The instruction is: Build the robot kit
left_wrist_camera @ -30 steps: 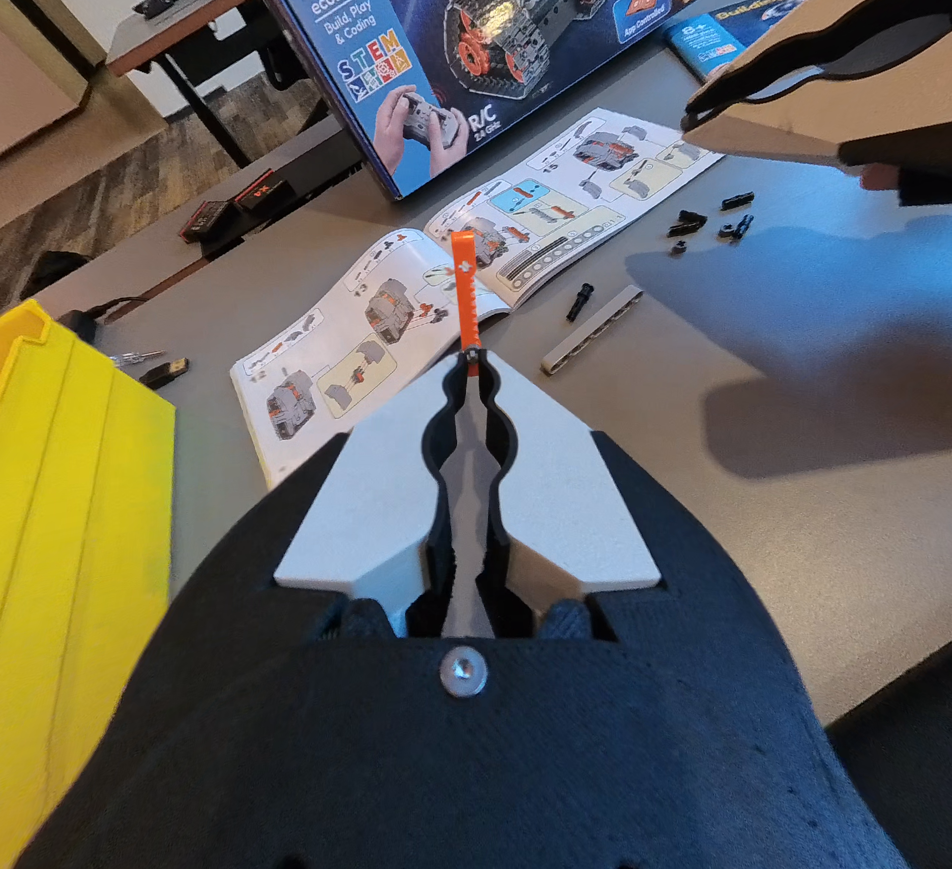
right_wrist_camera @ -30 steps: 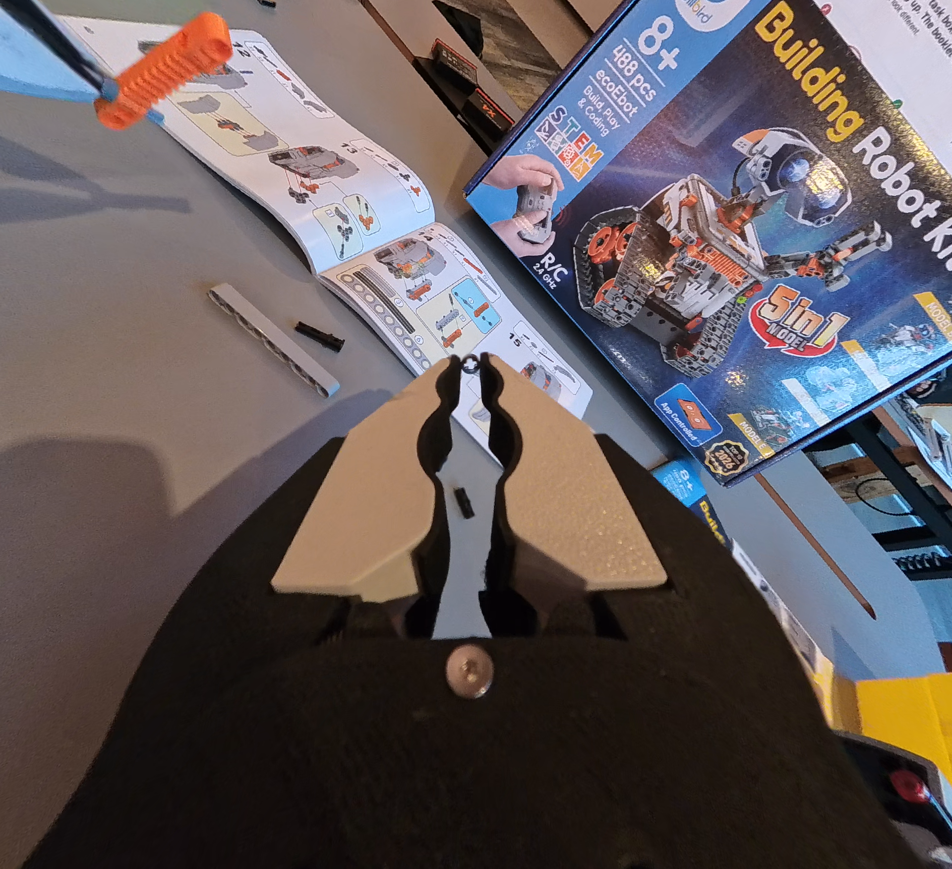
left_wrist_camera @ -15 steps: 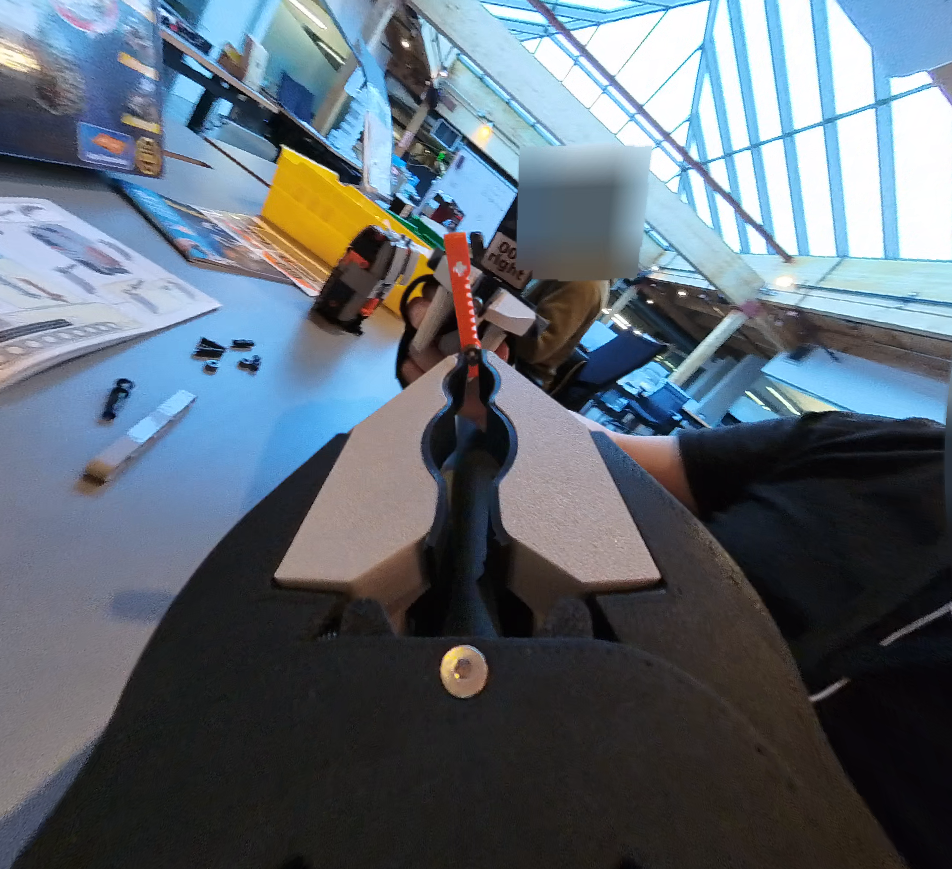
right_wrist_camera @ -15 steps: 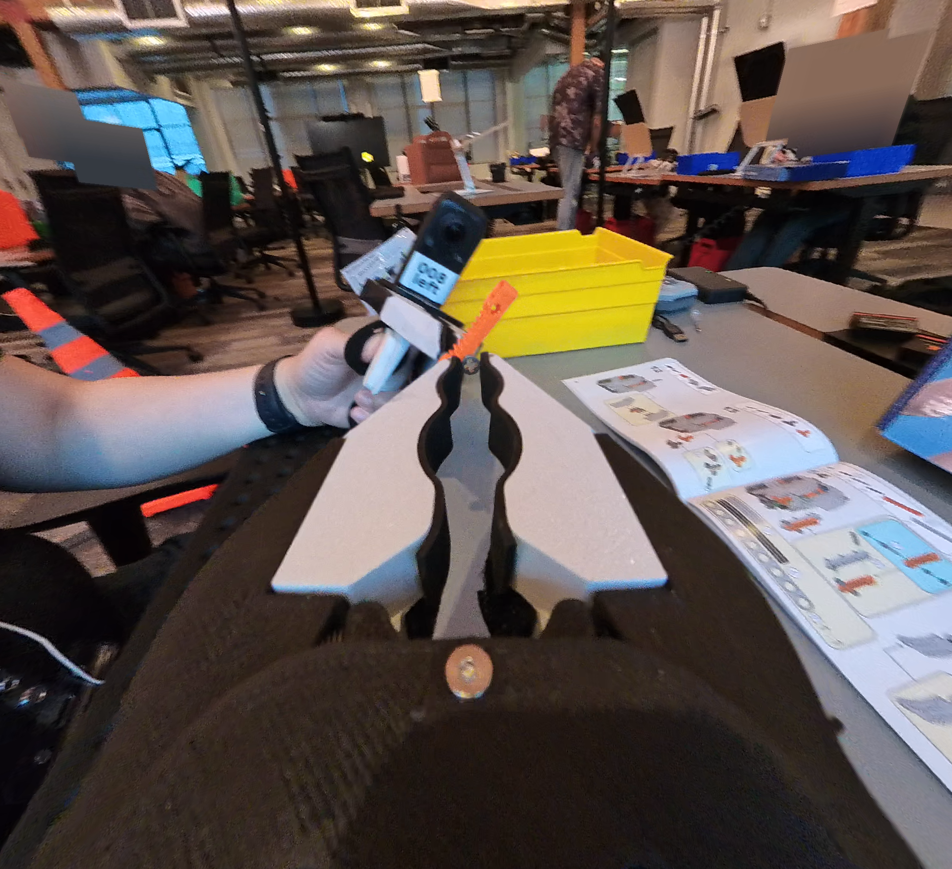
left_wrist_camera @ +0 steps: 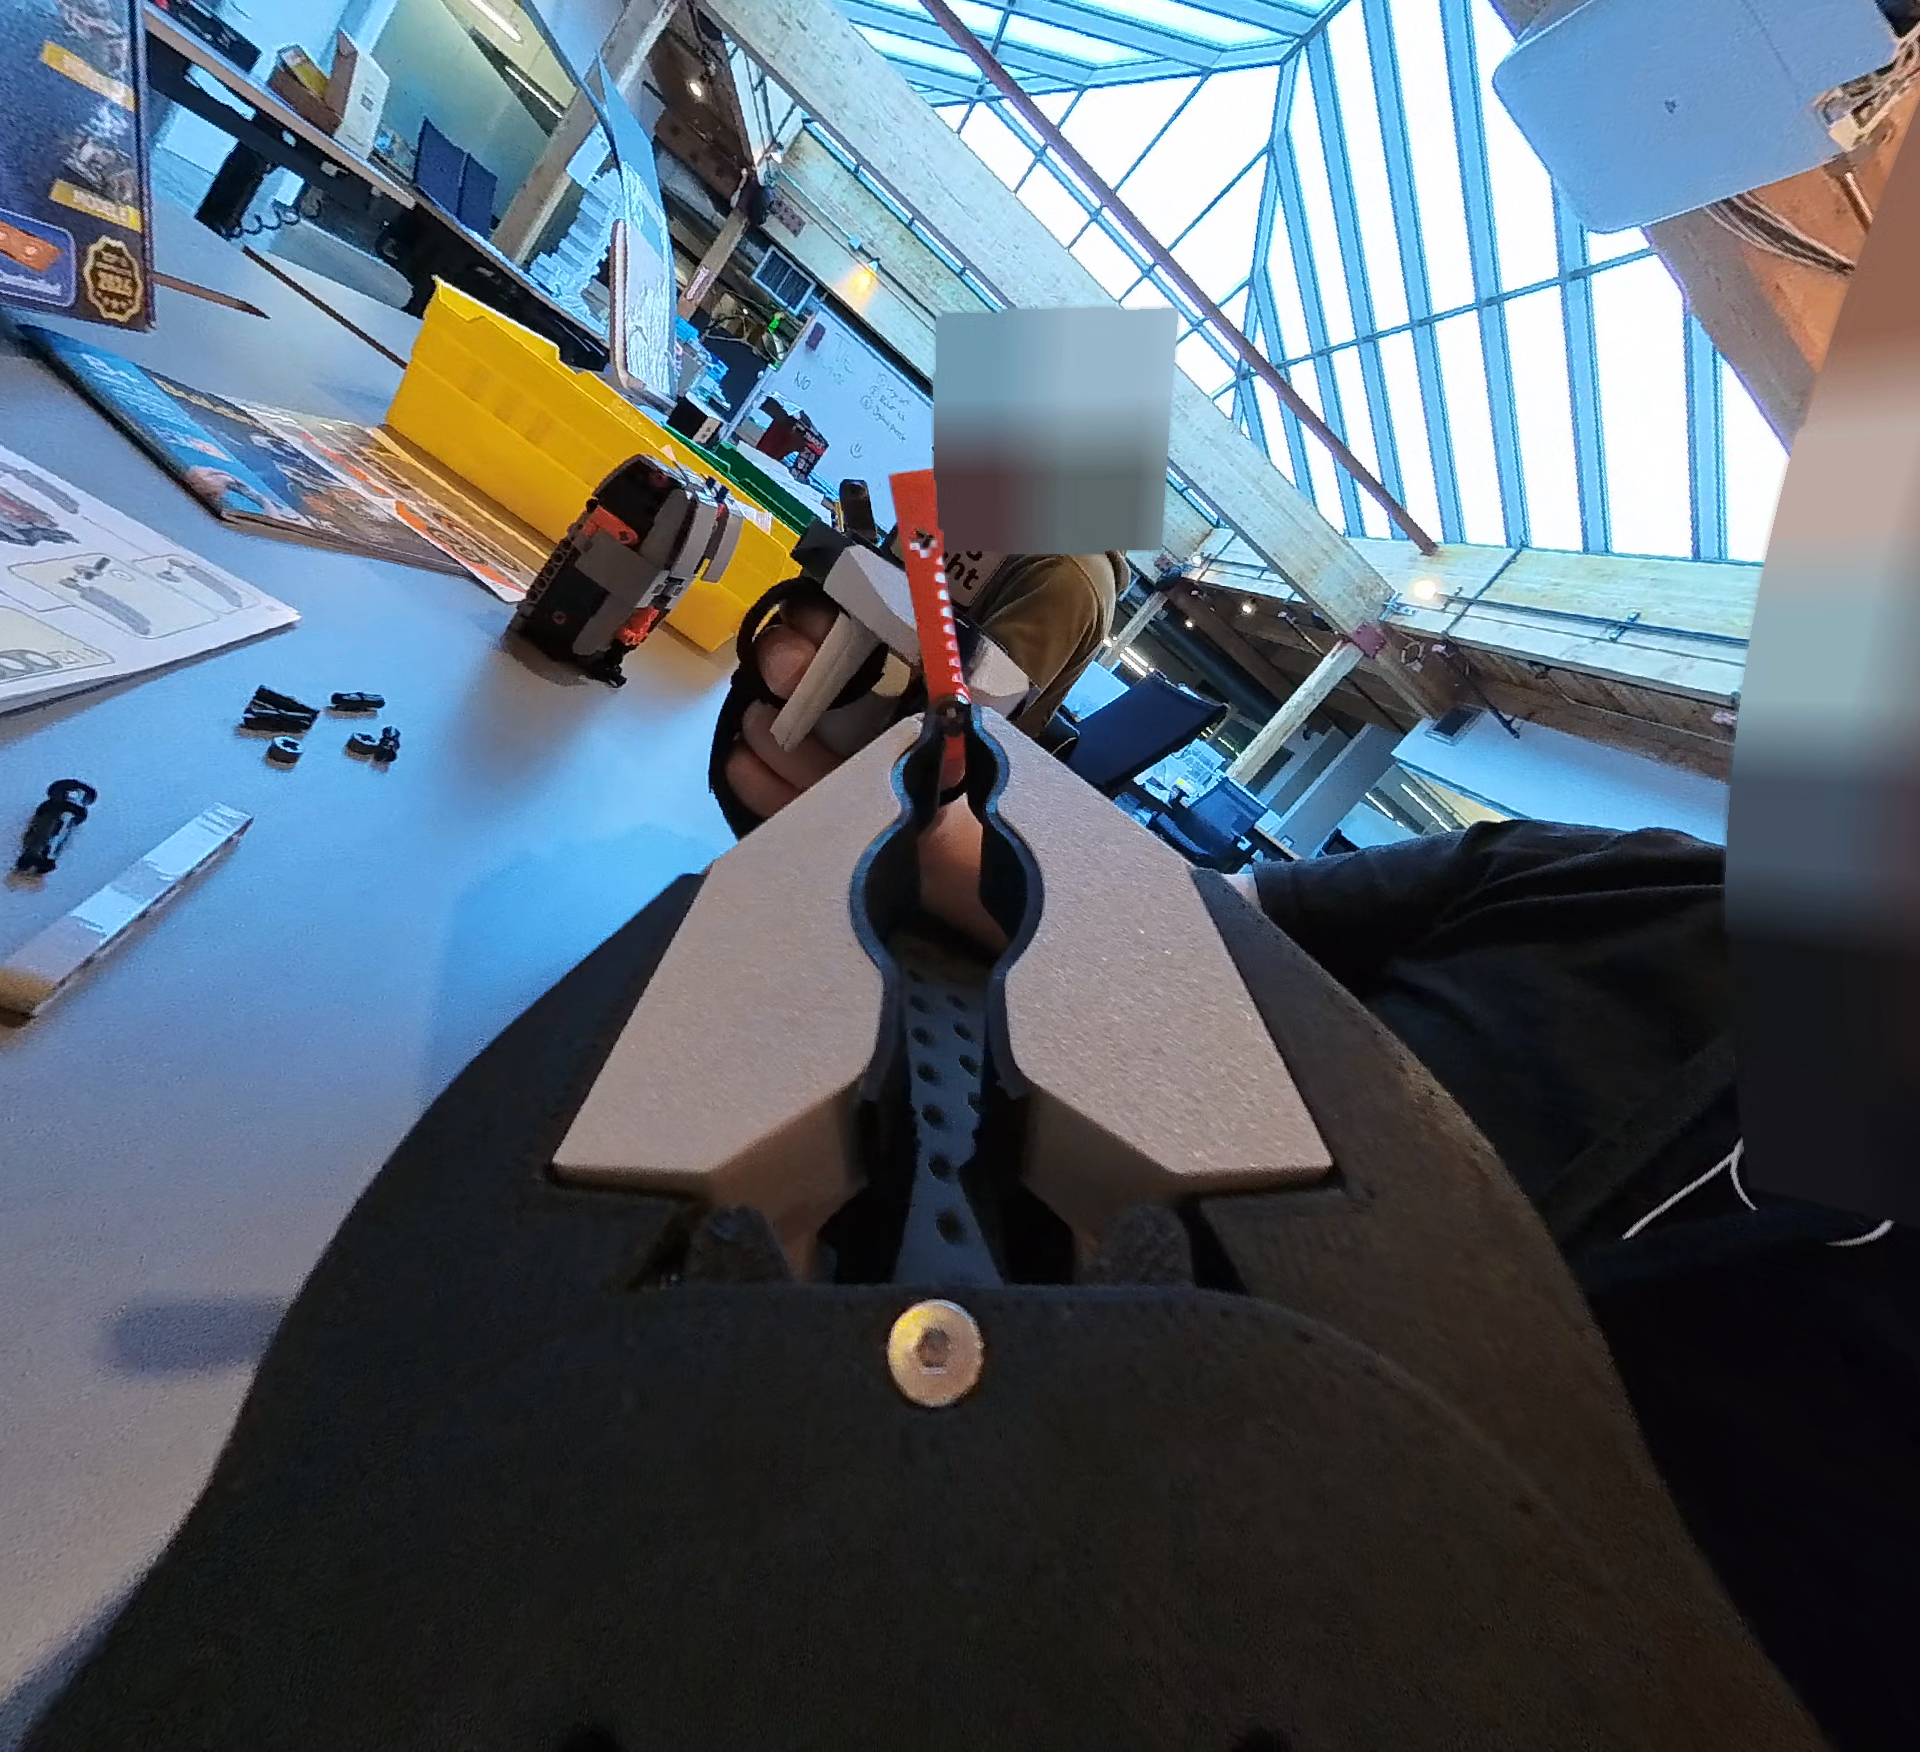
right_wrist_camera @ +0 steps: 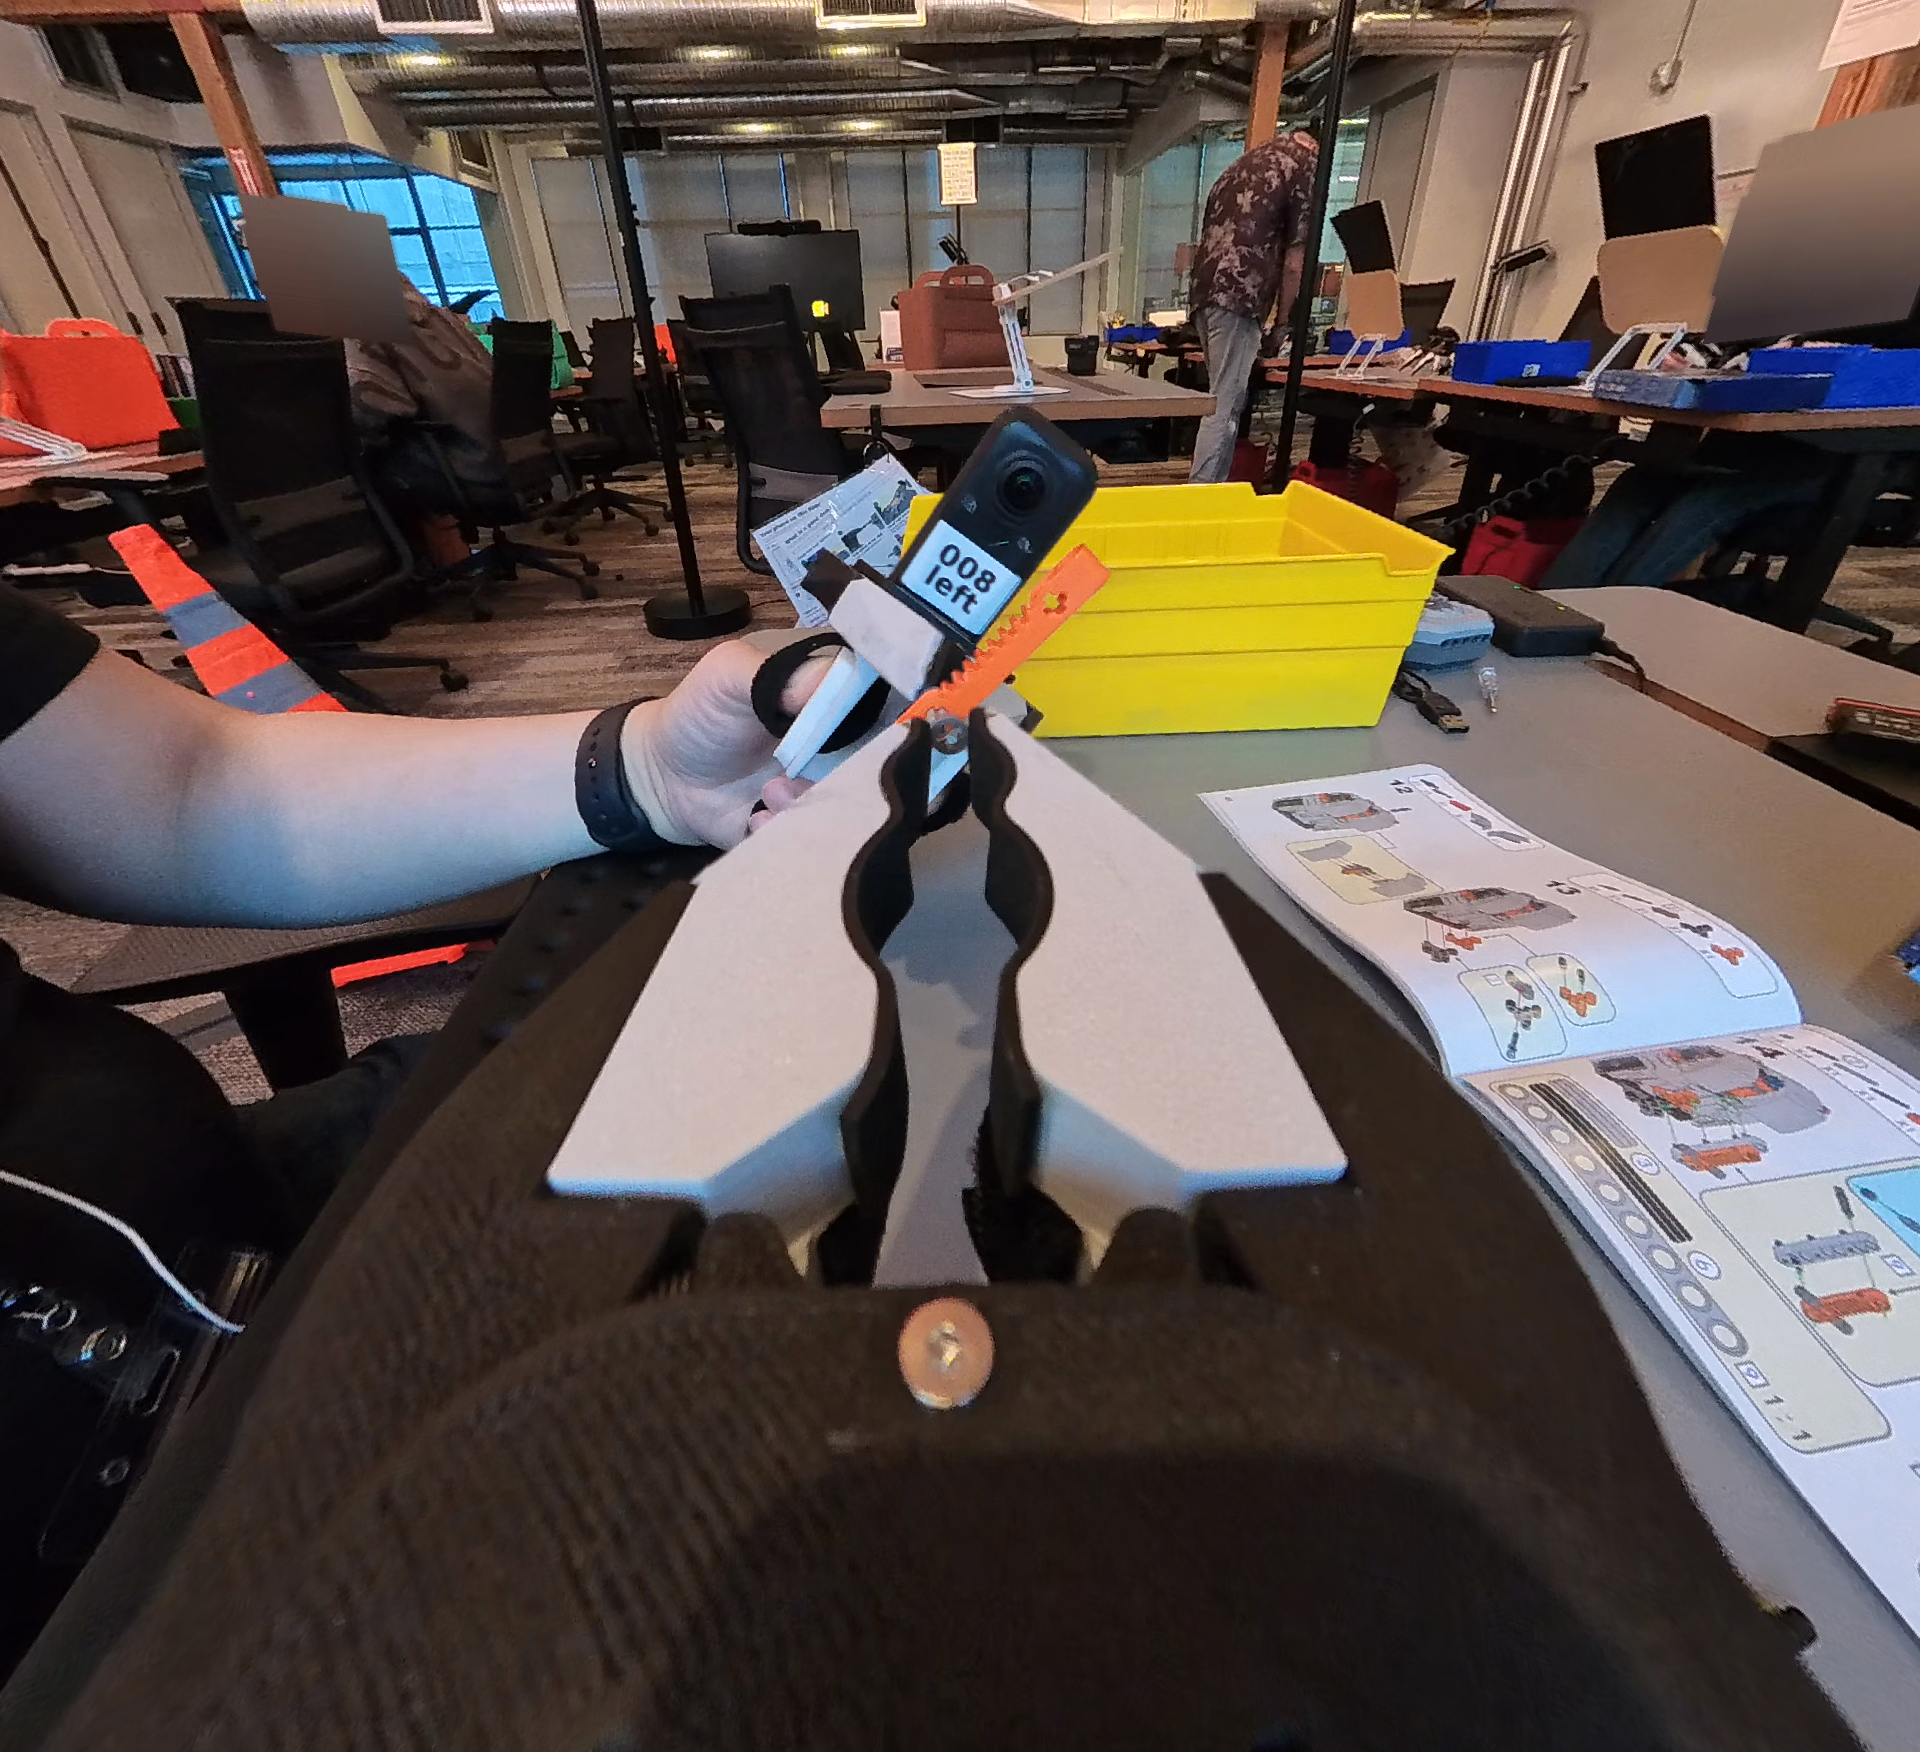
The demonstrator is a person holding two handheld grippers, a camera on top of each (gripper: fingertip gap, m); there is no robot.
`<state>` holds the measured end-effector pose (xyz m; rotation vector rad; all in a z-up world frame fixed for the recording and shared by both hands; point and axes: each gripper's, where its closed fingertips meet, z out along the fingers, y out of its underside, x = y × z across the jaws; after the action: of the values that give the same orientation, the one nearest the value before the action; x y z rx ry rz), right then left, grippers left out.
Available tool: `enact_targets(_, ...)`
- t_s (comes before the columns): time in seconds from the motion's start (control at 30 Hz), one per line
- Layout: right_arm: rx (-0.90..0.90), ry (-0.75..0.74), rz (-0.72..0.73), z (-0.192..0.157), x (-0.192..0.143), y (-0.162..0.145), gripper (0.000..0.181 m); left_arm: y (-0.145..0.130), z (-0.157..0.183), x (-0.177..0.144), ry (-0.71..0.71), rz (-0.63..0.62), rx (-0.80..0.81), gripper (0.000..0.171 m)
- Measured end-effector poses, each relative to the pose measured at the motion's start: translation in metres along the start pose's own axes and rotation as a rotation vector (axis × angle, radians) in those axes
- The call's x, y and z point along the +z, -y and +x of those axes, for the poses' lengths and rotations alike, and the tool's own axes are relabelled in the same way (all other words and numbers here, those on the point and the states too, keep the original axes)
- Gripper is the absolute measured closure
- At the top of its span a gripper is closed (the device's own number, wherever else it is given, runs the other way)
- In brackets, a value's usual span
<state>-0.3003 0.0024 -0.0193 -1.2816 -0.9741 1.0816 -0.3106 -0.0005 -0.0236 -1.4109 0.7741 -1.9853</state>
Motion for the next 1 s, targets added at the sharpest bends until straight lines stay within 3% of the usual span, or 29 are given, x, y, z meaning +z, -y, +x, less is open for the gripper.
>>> enact_targets(0.4,0.045,0.034,0.022,-0.003,0.002,0.001,0.176,0.001,0.001,-0.001,-0.024,0.006,-0.035,0.171)
enact_targets(1.0,-0.286,-0.052,-0.054,-0.012,0.005,-0.002,0.176,-0.006,0.004,-0.004,-0.129,-0.018,-0.192,0.171)
